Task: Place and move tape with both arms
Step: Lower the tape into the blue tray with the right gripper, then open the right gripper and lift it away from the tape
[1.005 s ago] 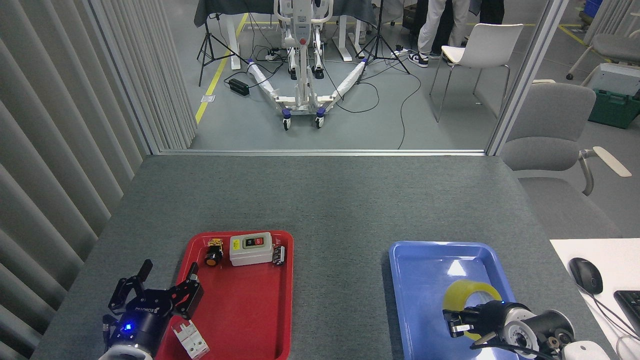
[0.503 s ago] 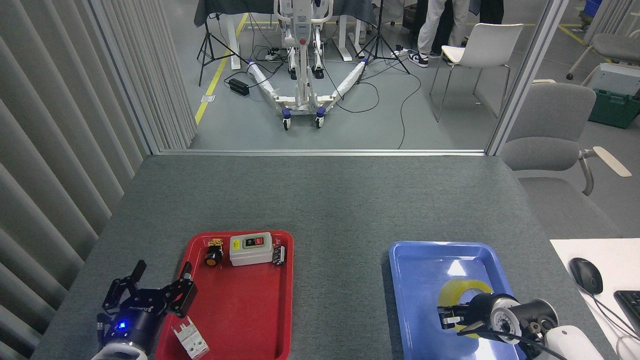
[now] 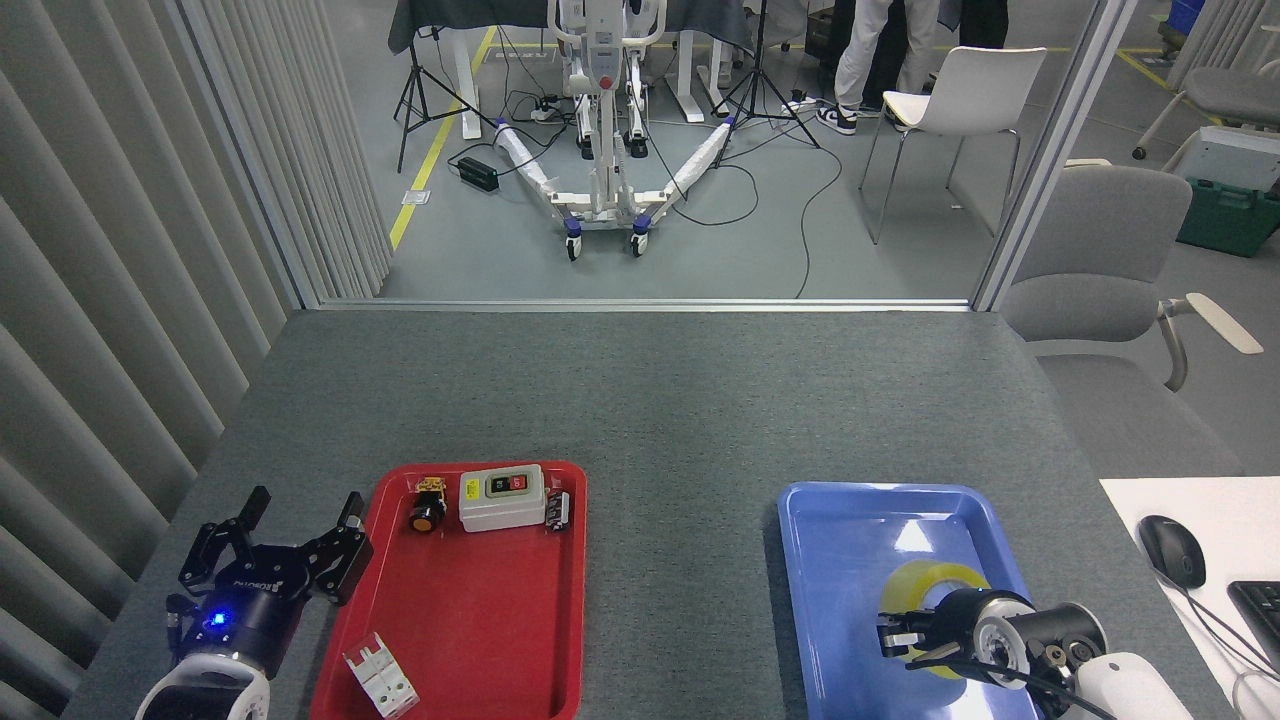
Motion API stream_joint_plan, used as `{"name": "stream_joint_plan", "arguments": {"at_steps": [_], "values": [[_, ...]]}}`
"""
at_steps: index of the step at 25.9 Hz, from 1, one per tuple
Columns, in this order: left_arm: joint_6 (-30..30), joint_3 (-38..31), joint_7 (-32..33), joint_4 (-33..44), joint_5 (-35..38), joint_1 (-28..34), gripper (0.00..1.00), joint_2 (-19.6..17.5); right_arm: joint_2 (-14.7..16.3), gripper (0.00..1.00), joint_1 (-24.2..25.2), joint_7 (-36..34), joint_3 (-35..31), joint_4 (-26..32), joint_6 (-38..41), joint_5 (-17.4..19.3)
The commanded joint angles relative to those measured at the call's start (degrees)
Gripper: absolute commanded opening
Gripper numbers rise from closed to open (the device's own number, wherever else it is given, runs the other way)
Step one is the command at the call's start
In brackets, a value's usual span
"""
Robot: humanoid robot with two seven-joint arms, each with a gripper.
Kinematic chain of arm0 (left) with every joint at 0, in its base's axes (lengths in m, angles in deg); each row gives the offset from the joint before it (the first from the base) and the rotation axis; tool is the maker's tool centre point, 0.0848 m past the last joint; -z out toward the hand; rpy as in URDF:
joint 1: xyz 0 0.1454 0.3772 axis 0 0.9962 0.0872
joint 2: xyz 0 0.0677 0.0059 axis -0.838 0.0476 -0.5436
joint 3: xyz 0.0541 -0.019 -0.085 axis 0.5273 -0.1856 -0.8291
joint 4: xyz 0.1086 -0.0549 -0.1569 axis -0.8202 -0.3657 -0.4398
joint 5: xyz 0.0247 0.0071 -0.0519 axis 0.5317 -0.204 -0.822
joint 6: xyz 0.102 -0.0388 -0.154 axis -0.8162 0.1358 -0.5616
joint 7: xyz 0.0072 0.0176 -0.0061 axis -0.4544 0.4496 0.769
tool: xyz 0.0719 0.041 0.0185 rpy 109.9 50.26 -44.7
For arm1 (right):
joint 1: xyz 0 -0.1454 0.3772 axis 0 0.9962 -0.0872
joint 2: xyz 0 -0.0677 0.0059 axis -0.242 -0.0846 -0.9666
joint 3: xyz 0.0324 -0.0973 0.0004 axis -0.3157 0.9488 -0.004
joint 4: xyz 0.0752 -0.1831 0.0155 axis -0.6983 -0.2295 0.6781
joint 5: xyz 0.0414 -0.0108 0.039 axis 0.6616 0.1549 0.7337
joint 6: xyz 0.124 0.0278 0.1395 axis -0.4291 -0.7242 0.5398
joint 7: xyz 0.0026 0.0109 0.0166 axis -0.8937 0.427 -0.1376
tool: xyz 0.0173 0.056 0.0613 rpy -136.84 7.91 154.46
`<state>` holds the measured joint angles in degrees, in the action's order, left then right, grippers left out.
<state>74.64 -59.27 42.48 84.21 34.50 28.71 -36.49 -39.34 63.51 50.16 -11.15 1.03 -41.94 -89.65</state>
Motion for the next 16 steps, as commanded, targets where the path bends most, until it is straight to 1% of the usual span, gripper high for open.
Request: {"name": "stream_joint_plan", "arguments": {"at_steps": [1,3,6,9,11,14,16], "values": [[0.1,-0.8,-0.3,-1.1,0.0,0.0,0.99,3.3,-0.1,0.95,0.1,0.0,0.0,0.0,-0.7,-0.3],[0.2,-2.0,-0.9,0.2,0.0,-0.2,0.99,4.0,-0.1,0.96,0.2,-1.0,-0.1,0.1,-0.6,-0.3],[0.2,-3.0,-0.8,2.9,-0.1,0.6,0.99,4.1,-0.6,0.97,0.2,-2.7,-0.1,0.1,-0.6,-0.3],[0.3,-3.6,-0.8,2.8,-0.1,1.1,0.99,4.0,-0.7,0.97,0.4,-4.2,-0.1,0.5,-0.5,-0.8],[1.0,-5.3,-1.1,3.1,0.0,3.7,0.99,4.0,-0.7,0.97,0.4,-6.1,-0.2,0.9,-0.2,-0.9],[2.0,-6.2,-1.2,5.6,0.0,6.7,0.99,4.1,-0.6,0.98,1.3,-12.0,-1.0,2.3,0.0,-1.1],[2.0,-7.0,-1.2,7.8,0.2,9.2,0.99,4.5,-0.5,0.98,3.1,-19.6,-2.9,3.9,0.0,-1.7]]}}
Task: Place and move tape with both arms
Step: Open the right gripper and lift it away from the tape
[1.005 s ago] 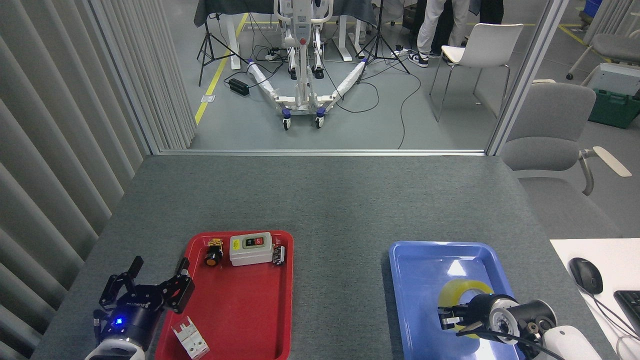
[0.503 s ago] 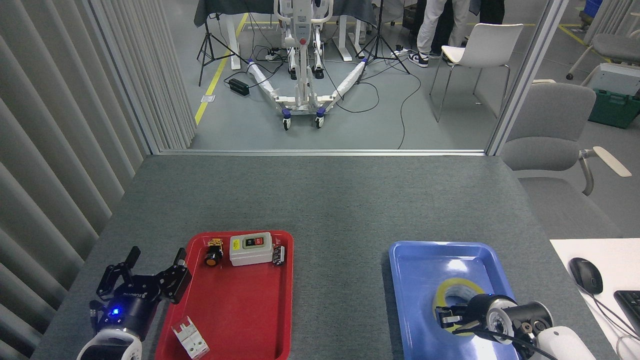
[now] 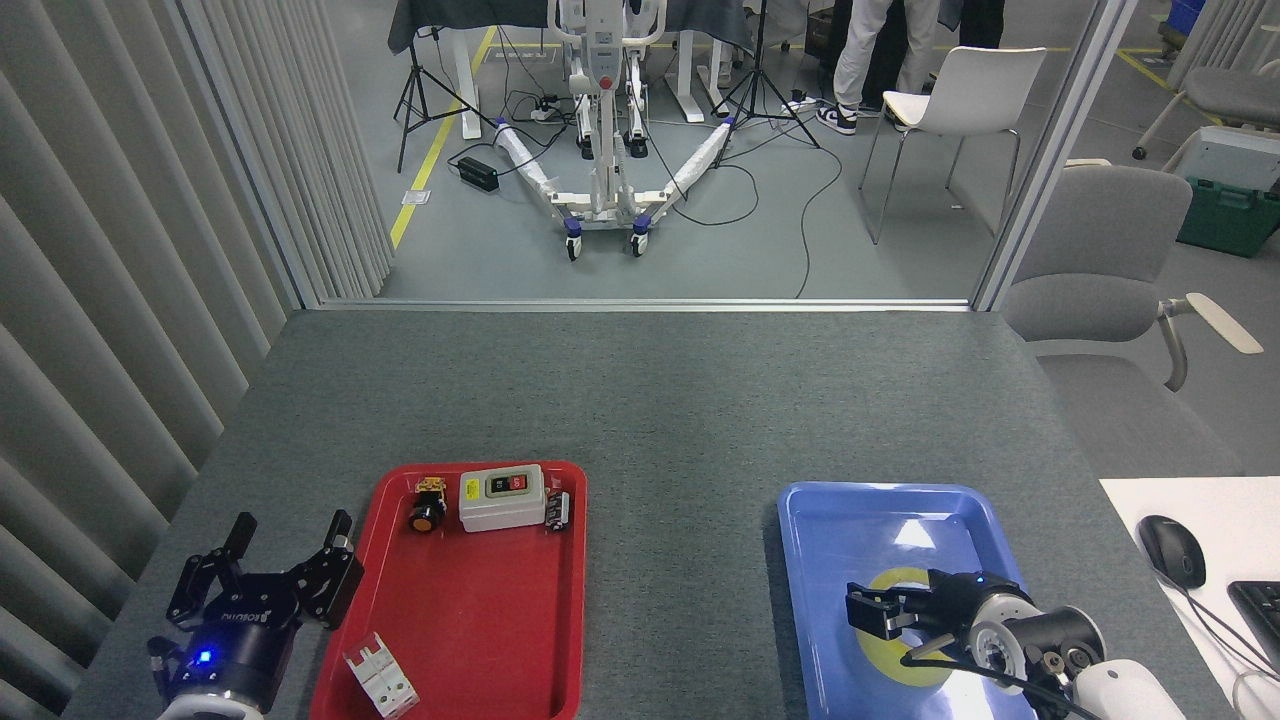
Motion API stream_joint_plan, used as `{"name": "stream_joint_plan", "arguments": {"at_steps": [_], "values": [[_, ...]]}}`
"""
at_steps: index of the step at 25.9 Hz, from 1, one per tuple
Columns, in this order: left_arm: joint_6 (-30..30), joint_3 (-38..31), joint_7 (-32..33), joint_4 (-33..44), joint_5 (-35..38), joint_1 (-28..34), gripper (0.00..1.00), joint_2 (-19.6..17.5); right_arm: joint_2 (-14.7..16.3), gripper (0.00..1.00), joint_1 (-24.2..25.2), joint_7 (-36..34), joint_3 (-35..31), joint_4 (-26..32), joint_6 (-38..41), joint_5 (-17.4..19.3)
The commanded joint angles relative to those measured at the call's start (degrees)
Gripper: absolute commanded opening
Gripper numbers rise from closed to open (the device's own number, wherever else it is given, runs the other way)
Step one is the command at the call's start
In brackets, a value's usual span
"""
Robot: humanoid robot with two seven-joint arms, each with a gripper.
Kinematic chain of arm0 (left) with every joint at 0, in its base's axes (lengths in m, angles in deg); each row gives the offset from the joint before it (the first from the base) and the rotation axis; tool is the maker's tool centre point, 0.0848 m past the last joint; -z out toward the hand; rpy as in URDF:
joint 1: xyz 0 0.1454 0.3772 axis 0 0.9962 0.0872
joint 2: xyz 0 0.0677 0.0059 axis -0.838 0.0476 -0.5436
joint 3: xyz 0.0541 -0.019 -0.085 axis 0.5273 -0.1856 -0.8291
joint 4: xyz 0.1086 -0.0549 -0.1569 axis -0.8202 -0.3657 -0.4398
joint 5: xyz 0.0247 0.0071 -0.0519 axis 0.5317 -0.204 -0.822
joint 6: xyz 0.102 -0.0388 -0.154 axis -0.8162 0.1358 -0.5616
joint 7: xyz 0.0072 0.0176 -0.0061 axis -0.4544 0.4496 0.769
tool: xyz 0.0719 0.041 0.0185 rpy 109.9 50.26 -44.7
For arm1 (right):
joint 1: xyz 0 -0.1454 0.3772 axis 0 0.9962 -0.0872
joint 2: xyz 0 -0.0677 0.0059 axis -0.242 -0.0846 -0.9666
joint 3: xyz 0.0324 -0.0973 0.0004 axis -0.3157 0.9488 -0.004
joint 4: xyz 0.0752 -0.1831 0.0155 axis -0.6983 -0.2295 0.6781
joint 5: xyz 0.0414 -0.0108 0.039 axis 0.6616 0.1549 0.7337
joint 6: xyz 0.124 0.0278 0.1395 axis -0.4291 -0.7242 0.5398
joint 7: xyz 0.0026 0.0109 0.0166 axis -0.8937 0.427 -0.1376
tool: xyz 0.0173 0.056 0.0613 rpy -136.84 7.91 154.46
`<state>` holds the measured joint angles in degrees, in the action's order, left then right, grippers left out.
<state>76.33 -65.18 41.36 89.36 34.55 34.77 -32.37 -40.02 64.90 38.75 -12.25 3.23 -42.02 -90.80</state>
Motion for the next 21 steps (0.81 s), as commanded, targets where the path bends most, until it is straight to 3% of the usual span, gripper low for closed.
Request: {"name": "stream_joint_plan", "arguments": {"at_steps": [1,6,8,12,16,21], "values": [[0.3,-2.0,0.0,2.9,0.2,4.0,0.99,0.5,0.1,0.98,2.8,-14.0,-3.3,2.3,0.2,-1.3],[2.1,-3.2,0.0,3.2,0.2,5.8,1.00,0.7,-0.1,0.98,9.2,-53.5,-7.2,3.0,0.2,-4.1],[5.2,-3.1,0.0,3.4,0.2,6.2,1.00,0.7,-0.1,0.99,11.1,-60.1,-7.5,2.9,0.3,-4.4],[5.4,-3.2,0.0,3.8,0.1,6.2,1.00,0.1,-0.8,0.99,12.5,-58.6,-7.4,2.6,-0.1,-6.4],[5.7,-3.1,-0.1,3.7,-0.1,6.2,1.00,0.1,-3.0,0.99,13.5,-51.3,-7.5,2.5,-1.0,-9.2],[5.5,-3.3,0.0,3.8,-0.1,6.3,1.00,-1.2,-6.9,0.99,16.3,-50.7,-7.5,2.4,-7.3,-13.7]]}}
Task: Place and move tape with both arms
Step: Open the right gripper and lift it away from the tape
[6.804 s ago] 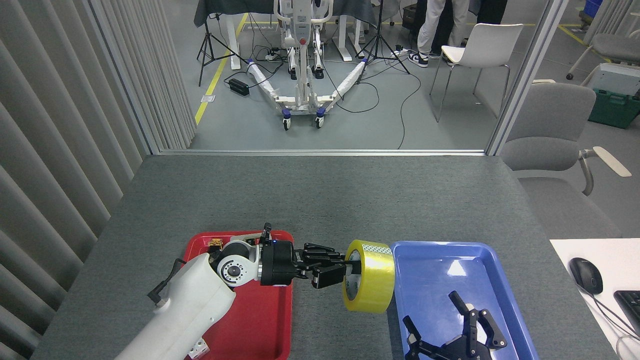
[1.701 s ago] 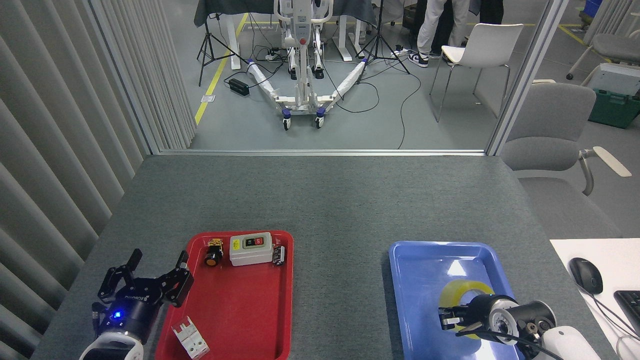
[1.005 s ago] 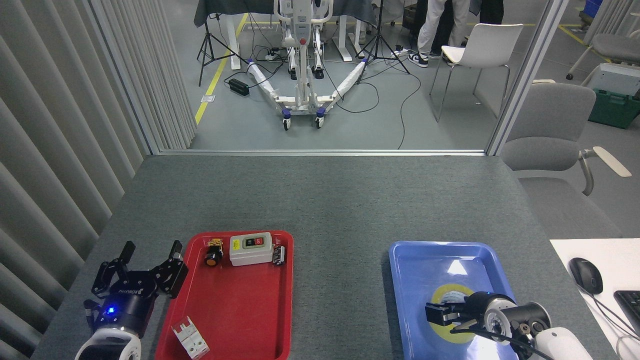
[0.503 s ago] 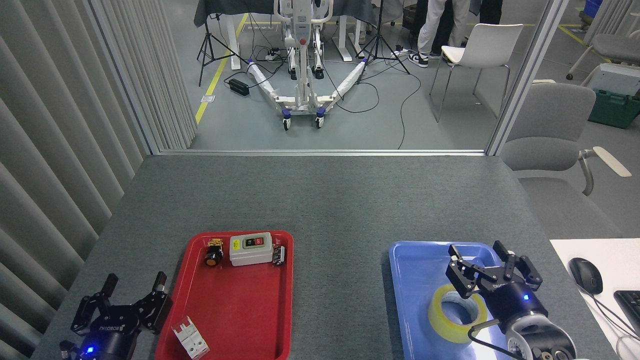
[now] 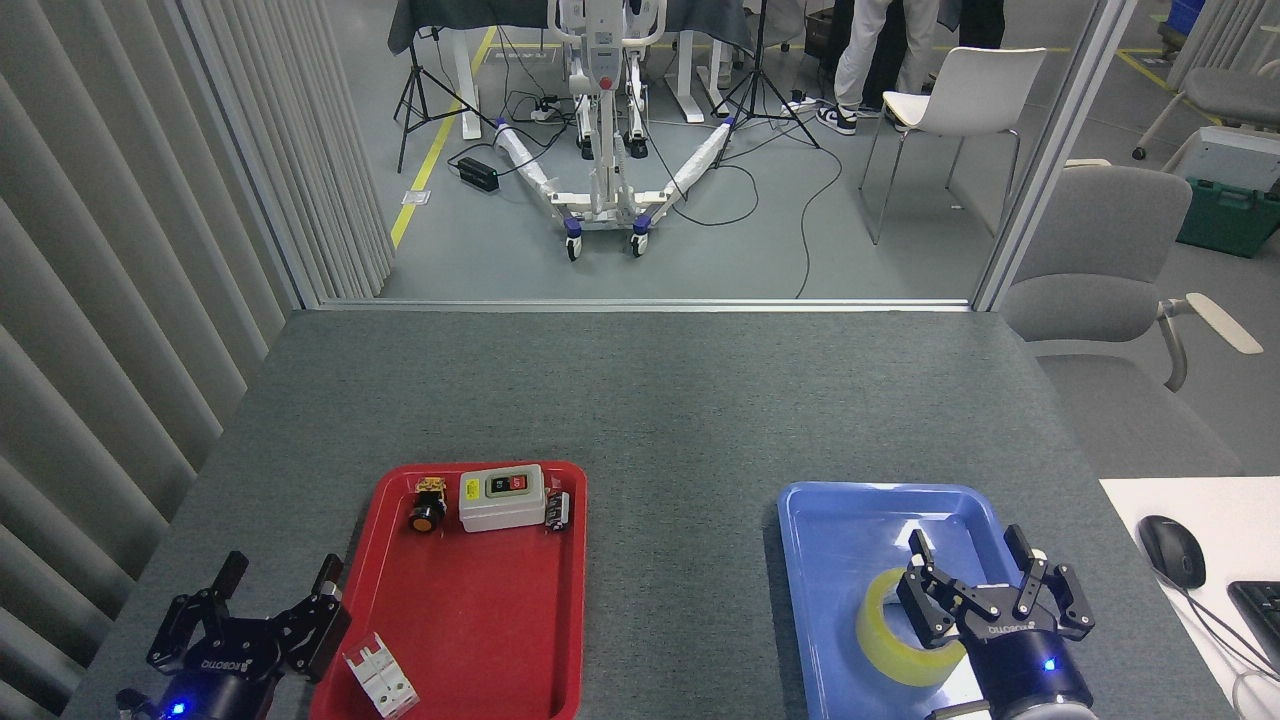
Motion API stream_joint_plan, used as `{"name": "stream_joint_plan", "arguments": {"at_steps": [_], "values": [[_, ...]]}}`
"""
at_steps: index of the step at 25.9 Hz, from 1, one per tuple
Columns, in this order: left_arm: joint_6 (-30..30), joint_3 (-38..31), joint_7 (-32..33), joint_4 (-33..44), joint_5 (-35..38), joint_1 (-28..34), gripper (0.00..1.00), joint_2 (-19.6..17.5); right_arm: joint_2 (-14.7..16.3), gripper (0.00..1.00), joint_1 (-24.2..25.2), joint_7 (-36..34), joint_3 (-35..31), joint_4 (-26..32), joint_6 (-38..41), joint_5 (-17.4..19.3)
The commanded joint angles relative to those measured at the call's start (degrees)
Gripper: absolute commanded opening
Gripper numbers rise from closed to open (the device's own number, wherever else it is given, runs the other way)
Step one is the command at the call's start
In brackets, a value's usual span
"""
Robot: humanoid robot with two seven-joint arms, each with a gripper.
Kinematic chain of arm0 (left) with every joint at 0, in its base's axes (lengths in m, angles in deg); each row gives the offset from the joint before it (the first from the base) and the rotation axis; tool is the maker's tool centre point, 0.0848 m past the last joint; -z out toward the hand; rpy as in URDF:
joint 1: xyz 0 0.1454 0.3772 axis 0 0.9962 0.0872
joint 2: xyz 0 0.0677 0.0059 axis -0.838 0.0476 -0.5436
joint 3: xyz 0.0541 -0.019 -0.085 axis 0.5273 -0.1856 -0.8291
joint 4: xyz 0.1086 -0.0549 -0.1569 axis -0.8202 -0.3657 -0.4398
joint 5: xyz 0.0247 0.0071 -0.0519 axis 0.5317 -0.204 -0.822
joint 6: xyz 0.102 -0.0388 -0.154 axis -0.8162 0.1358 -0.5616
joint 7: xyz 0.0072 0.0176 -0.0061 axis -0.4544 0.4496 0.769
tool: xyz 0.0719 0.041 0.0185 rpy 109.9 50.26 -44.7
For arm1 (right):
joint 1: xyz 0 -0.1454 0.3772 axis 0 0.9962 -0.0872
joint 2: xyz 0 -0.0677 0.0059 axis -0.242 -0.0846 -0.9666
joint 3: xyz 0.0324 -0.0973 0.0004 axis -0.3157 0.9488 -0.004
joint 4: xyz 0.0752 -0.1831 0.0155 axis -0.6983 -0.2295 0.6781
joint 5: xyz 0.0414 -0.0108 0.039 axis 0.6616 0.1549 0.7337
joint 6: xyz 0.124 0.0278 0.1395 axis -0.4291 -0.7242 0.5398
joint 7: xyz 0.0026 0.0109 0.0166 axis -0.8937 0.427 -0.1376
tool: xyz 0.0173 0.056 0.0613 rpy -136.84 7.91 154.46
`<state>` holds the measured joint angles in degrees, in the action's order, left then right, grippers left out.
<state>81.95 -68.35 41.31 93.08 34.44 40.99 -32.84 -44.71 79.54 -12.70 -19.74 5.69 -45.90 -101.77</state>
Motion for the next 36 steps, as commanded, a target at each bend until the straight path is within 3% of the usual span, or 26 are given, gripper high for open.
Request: {"name": "stream_joint_plan", "arguments": {"at_steps": [1,20,28,36], "values": [[-0.2,-0.1,0.0,0.1,0.0,0.2,1.00,-0.7,-2.8,0.99,2.3,0.7,0.0,0.0,-4.0,-3.6],[0.2,0.0,1.1,1.0,0.4,0.8,1.00,4.4,-2.9,0.99,4.2,0.4,-0.5,0.3,-4.4,-3.0],[1.2,-0.3,5.1,1.0,5.1,0.3,1.00,4.2,-3.5,0.99,5.2,-6.1,-0.5,0.7,-2.6,-3.0],[1.7,-1.3,4.9,1.0,4.4,0.3,1.00,4.4,-4.1,0.99,5.6,-6.1,-0.5,0.8,-2.4,-3.0]]}}
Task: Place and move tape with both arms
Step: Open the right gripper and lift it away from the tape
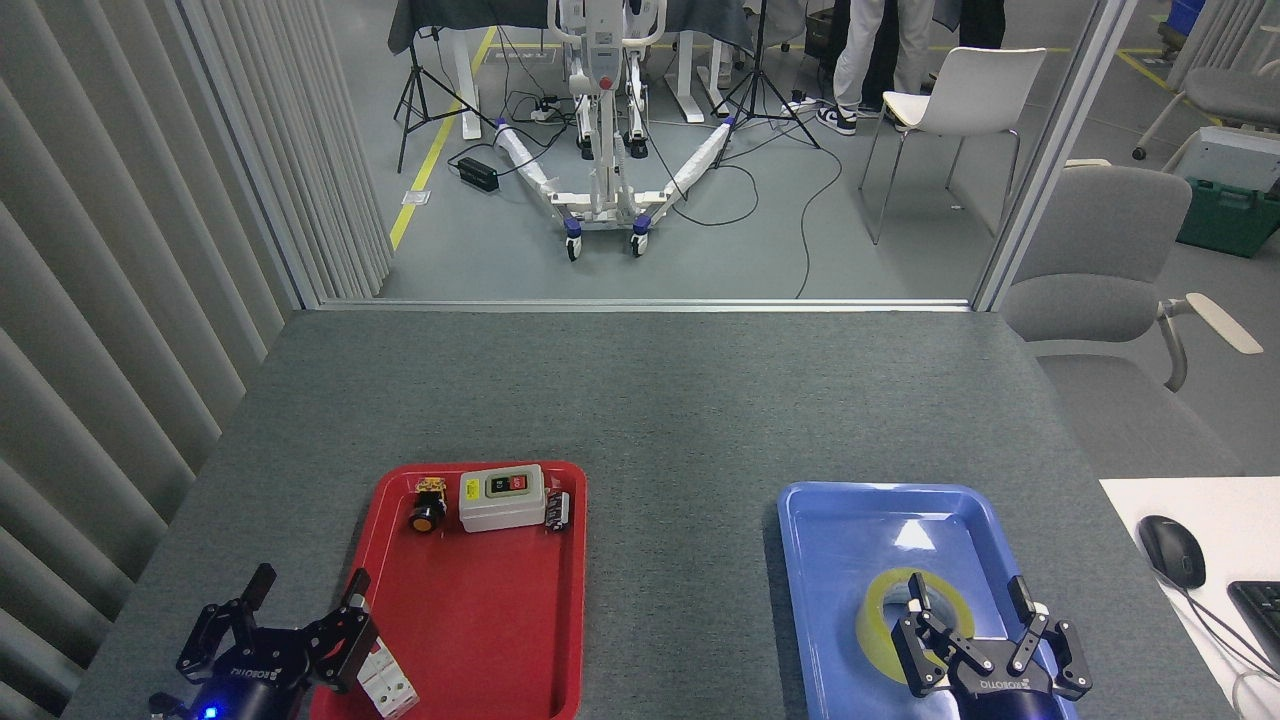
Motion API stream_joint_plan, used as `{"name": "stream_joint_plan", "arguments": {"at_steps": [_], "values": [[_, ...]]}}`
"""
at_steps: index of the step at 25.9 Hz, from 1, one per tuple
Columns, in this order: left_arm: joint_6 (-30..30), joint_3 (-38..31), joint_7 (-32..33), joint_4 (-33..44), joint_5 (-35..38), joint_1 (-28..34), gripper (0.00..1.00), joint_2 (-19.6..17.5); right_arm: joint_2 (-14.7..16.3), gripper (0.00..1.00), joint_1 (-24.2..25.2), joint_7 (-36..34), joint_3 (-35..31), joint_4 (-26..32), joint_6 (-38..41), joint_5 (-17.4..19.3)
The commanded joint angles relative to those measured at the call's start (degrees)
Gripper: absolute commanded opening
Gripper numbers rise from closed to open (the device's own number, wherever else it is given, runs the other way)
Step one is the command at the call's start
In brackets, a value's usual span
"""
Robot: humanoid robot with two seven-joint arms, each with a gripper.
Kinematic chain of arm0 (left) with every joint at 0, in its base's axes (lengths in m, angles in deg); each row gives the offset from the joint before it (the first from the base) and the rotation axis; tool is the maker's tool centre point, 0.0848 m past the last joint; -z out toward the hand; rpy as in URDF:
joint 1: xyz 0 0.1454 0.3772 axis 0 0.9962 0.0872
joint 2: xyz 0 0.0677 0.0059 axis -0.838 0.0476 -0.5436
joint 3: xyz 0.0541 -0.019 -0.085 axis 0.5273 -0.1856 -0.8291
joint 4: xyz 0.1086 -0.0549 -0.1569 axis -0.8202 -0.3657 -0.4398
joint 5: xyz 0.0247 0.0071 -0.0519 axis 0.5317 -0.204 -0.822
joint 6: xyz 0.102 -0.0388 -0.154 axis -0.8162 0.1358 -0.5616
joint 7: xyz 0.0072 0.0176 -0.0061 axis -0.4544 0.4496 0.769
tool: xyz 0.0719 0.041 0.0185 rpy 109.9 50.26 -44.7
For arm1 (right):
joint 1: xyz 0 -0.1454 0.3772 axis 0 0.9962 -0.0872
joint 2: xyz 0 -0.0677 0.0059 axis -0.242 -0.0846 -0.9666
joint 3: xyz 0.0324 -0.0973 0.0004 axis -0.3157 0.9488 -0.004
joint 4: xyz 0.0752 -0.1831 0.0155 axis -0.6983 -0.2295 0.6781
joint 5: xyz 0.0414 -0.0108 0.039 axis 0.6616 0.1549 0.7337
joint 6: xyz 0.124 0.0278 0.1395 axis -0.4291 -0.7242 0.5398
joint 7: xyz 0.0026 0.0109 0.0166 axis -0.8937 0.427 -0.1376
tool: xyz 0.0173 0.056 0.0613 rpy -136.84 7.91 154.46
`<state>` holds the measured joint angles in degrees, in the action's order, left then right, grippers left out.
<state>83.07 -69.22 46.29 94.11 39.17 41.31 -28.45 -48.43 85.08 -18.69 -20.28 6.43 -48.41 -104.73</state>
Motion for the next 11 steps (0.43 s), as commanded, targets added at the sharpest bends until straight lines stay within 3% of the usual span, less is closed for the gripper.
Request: {"name": "stream_joint_plan", "arguments": {"at_steps": [1,11], "values": [[0.7,-0.5,-0.1,0.0,-0.5,0.0,1.00,-0.1,-0.4,0.99,0.1,-0.2,0.0,0.1,0.1,0.0],[2.2,-0.9,0.5,-0.2,-3.0,0.0,1.00,0.0,-1.7,1.00,0.4,0.0,0.1,0.3,0.0,0.2]]}}
